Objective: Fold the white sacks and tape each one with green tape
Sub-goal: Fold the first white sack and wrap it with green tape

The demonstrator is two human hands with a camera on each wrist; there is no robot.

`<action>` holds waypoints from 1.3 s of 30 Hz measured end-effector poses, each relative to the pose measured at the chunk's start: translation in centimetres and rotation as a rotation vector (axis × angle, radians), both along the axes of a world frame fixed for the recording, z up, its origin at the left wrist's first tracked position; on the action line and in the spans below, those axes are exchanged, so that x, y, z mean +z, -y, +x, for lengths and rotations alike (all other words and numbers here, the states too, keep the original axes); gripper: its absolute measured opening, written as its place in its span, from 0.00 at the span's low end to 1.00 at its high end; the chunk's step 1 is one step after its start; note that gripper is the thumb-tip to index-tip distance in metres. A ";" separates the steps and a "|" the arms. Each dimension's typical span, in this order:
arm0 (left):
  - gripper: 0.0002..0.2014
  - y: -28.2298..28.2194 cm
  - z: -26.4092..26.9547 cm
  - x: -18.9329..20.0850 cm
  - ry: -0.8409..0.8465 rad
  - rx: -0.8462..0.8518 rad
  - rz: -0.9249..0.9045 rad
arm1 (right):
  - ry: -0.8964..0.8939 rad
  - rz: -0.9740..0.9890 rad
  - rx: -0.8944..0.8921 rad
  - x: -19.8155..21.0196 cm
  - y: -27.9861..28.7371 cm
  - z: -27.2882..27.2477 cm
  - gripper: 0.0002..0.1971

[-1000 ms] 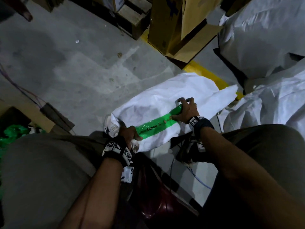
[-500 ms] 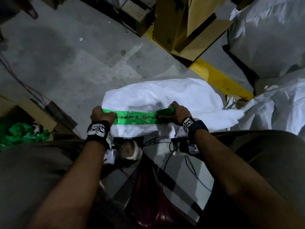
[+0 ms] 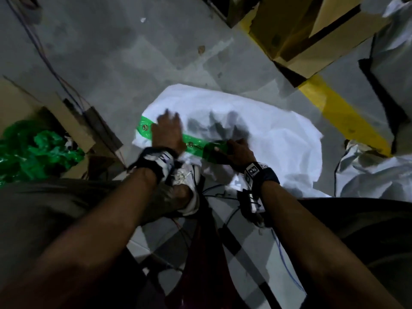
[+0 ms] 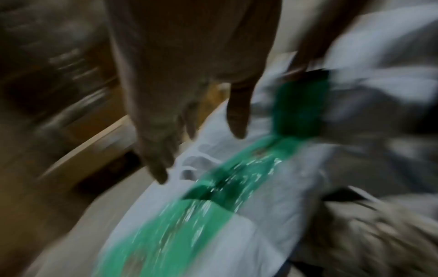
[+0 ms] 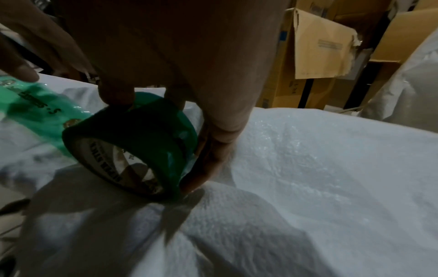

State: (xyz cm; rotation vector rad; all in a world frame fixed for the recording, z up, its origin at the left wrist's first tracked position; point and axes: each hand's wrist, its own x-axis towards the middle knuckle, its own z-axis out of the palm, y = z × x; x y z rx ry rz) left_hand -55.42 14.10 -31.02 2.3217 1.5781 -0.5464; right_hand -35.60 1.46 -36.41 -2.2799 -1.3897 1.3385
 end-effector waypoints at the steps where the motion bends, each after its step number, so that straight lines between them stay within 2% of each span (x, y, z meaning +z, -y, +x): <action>1: 0.43 2.1 1.0 -0.6 -0.089 -0.135 -0.086 | 0.008 0.002 0.019 -0.3 0.0 -0.4 0.28; 3: 0.44 5.5 2.4 -2.6 -0.196 -0.315 -0.228 | 0.019 0.004 0.038 -0.8 0.1 -1.1 0.29; 6: 0.45 6.9 2.6 -5.9 -0.236 -0.307 -0.367 | 0.027 0.015 0.048 -1.6 0.4 -1.3 0.29; 10: 0.36 6.0 1.6 -8.3 -0.204 -0.345 -0.397 | 0.212 0.101 0.299 -2.4 0.4 -0.2 0.30; 12: 0.35 5.7 1.1 -9.1 -0.198 -0.375 -0.414 | 0.217 0.129 0.391 -2.3 -0.3 0.2 0.37; 14: 0.35 5.2 0.3 -10.1 -0.186 -0.387 -0.426 | 0.144 0.179 0.473 -2.2 -0.9 0.3 0.42; 17: 0.38 4.6 -0.6 -11.3 -0.170 -0.377 -0.458 | 0.057 0.209 0.564 -2.3 -1.8 0.8 0.38; 19: 0.42 4.4 -0.9 -11.5 -0.171 -0.378 -0.485 | 0.118 0.197 0.584 -1.5 -2.1 1.6 0.30; 21: 0.44 4.3 -0.8 -11.5 -0.150 -0.373 -0.498 | 0.210 0.164 0.526 -0.6 -1.8 2.9 0.20; 23: 0.46 4.3 -0.7 -11.3 -0.116 -0.366 -0.502 | 0.337 0.144 0.464 -0.3 -1.0 4.0 0.18; 25: 0.46 4.6 -0.5 -11.1 -0.093 -0.359 -0.513 | 0.516 0.059 0.474 -0.3 -0.7 4.0 0.21; 27: 0.45 4.9 -0.6 -11.2 -0.085 -0.342 -0.529 | 0.607 -0.092 0.397 -0.5 -0.8 3.7 0.27; 30: 0.45 5.2 -0.4 -10.7 -0.098 -0.333 -0.532 | 0.596 -0.192 0.208 -0.7 -1.1 4.1 0.30; 32: 0.42 5.1 0.5 -9.8 -0.125 -0.315 -0.484 | 0.567 -0.186 0.189 -1.0 -1.2 4.1 0.32; 34: 0.37 6.1 1.5 -8.9 -0.143 -0.284 -0.368 | 0.527 -0.102 0.214 -1.3 -0.6 4.2 0.32; 36: 0.29 8.3 2.5 -8.9 -0.124 -0.288 -0.180 | 0.435 0.003 0.134 -1.7 0.9 5.0 0.32; 37: 0.27 9.5 3.1 -8.8 -0.080 -0.292 -0.159 | 0.393 0.052 0.067 -1.9 2.2 5.6 0.32; 39: 0.31 11.9 4.2 -9.3 0.047 -0.369 -0.116 | 0.329 0.143 -0.028 -1.8 4.6 6.5 0.28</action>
